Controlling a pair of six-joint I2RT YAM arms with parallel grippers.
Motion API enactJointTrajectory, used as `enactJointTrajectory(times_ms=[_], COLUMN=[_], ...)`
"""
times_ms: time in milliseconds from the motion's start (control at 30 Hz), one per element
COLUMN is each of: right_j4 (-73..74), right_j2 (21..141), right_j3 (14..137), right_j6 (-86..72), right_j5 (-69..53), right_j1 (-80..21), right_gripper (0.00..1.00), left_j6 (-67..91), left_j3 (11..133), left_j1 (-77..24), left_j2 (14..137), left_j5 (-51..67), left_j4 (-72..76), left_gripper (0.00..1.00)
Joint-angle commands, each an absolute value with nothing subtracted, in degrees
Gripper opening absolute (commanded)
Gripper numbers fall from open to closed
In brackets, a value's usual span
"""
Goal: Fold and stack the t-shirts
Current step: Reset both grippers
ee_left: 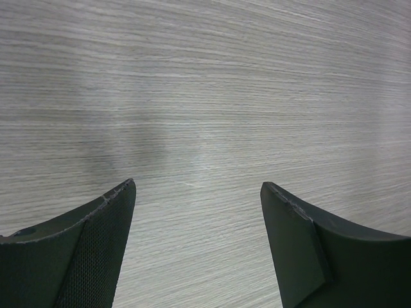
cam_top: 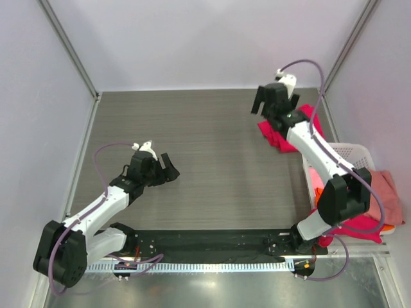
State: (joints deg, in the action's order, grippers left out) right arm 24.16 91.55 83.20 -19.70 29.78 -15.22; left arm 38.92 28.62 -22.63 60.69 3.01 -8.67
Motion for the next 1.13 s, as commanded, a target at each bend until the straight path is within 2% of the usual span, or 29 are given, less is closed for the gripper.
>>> enactJointTrajectory(times_ms=[0, 100, 200, 233, 367, 467, 667, 867, 1100], right_j4=[16.27, 9.34, 3.54, 2.47, -4.38, -11.58, -17.92, -16.34, -16.97], right_j2=[86.25, 80.27, 74.04, 72.79, 68.39, 65.84, 64.94, 66.71, 66.18], right_j3=[71.92, 62.16, 52.14, 47.07, 36.78, 28.49, 24.35, 26.19, 26.10], right_j6=[-19.60, -19.78, -17.07, -17.57, -21.62, -23.28, -27.14, -25.66, -25.49], right_j5=[21.10, 18.02, 21.51, 26.58, 26.81, 30.48, 32.50, 26.81, 28.82], right_j1=[-19.85, -23.55, -28.72, -29.87, -32.52, -32.61, -32.61, -32.61, -32.61], right_gripper=[1.00, 1.00, 1.00, 1.00, 1.00, 1.00, 1.00, 1.00, 1.00], left_j6=[37.27, 36.92, 35.95, 35.60, 34.98, 35.07, 34.28, 33.49, 32.70], left_j3=[27.69, 26.98, 25.93, 25.32, 23.56, 22.07, 16.00, 18.45, 20.83], left_j1=[-23.11, -23.20, -23.73, -24.17, -25.13, -25.49, -25.58, -25.58, -25.58], left_j2=[58.54, 57.48, 55.55, 54.24, 50.73, 49.22, 50.27, 52.03, 55.54], left_j5=[3.87, 4.13, 4.57, 4.05, 2.03, 0.53, 5.00, 7.91, 10.28], left_j4=[-4.49, -3.61, -1.94, -1.59, -0.62, -0.26, 12.19, 10.82, 9.32], left_gripper=[0.80, 0.80, 0.82, 0.89, 1.00, 0.99, 1.00, 0.98, 0.98])
